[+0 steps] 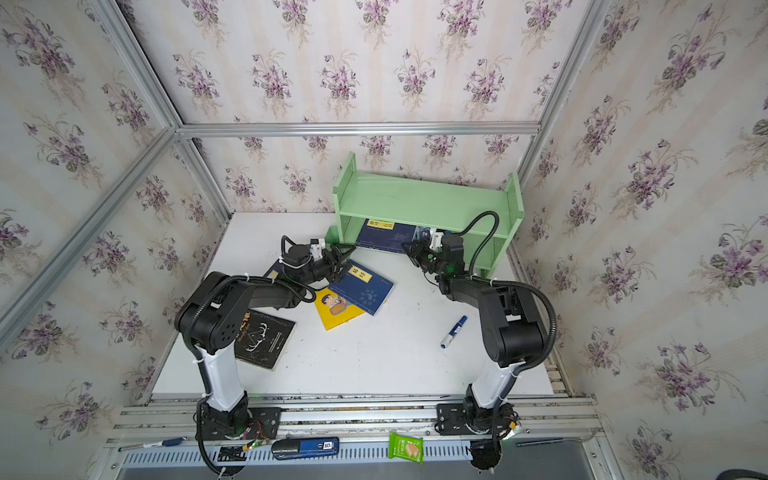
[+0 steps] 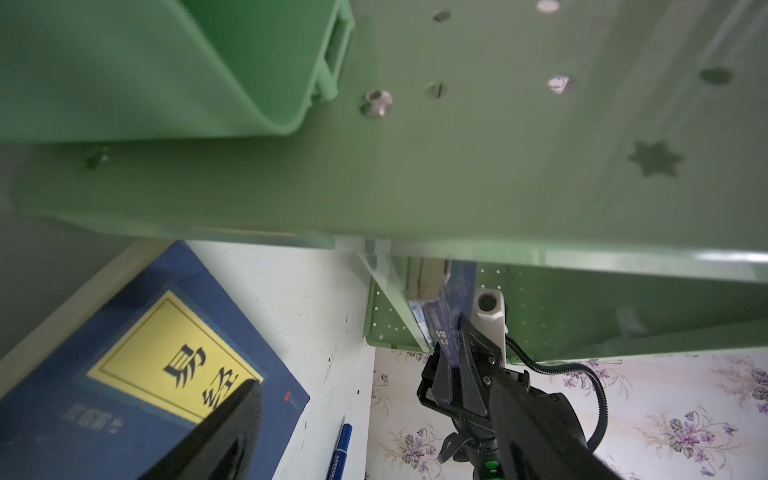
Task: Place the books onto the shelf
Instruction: 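Push the book into the shelf with the right gripper while the left gripper presses it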
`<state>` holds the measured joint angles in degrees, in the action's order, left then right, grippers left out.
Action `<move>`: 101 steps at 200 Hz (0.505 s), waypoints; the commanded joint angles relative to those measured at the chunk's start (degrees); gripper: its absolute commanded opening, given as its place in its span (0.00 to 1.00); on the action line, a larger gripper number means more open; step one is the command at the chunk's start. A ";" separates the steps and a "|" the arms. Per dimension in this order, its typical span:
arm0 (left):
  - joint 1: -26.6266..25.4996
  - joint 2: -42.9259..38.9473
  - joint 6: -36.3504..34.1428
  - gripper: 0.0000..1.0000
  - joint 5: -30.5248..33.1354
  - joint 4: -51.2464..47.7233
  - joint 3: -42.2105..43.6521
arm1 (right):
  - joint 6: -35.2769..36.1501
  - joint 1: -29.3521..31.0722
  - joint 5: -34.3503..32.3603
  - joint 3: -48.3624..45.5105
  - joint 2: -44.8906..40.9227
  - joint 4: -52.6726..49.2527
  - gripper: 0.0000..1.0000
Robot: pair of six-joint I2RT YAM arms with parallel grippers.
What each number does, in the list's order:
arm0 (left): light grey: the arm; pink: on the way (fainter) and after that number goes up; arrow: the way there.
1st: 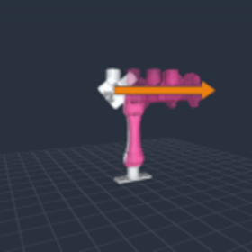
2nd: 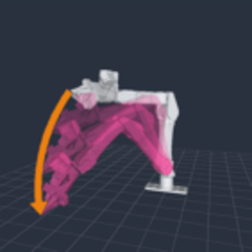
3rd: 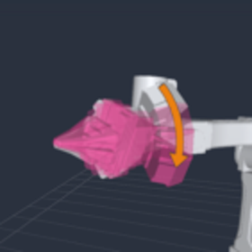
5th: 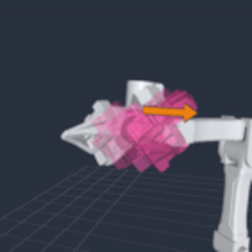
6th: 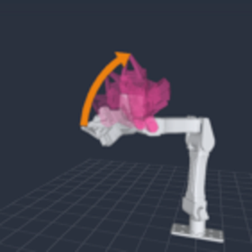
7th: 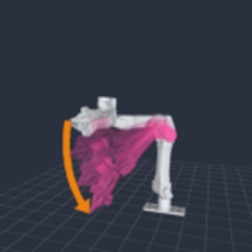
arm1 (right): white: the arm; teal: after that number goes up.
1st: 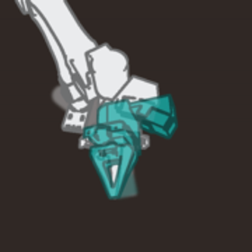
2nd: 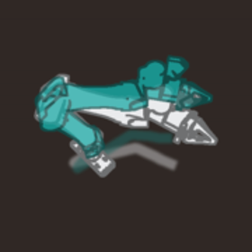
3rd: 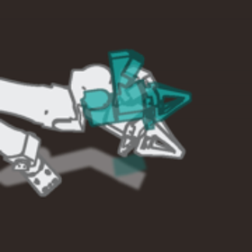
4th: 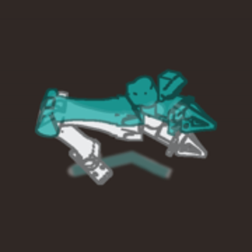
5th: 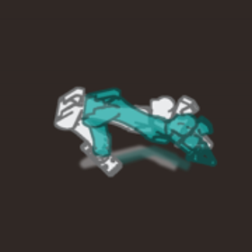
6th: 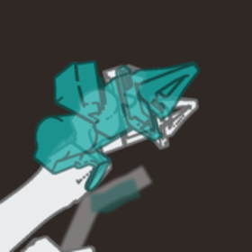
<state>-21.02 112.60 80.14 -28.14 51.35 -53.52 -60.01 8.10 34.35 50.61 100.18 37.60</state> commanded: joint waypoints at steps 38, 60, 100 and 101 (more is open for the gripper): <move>-1.28 3.83 5.47 0.87 4.78 10.20 -2.95 | 1.27 -0.01 0.54 1.84 0.93 -1.15 0.00; -1.74 4.21 5.24 0.85 5.82 9.00 -3.56 | 1.10 -0.06 0.38 1.89 1.18 -1.39 0.00; -2.36 4.56 4.45 0.77 7.42 4.60 -3.50 | 0.01 -0.18 -0.02 1.71 1.50 -1.21 0.01; -2.36 4.61 4.43 0.76 7.45 4.53 -3.51 | -0.05 -0.18 -0.05 1.70 1.50 -1.17 0.01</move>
<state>-23.18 116.86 84.29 -22.24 56.82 -56.93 -60.05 8.05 34.68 51.70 101.21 36.77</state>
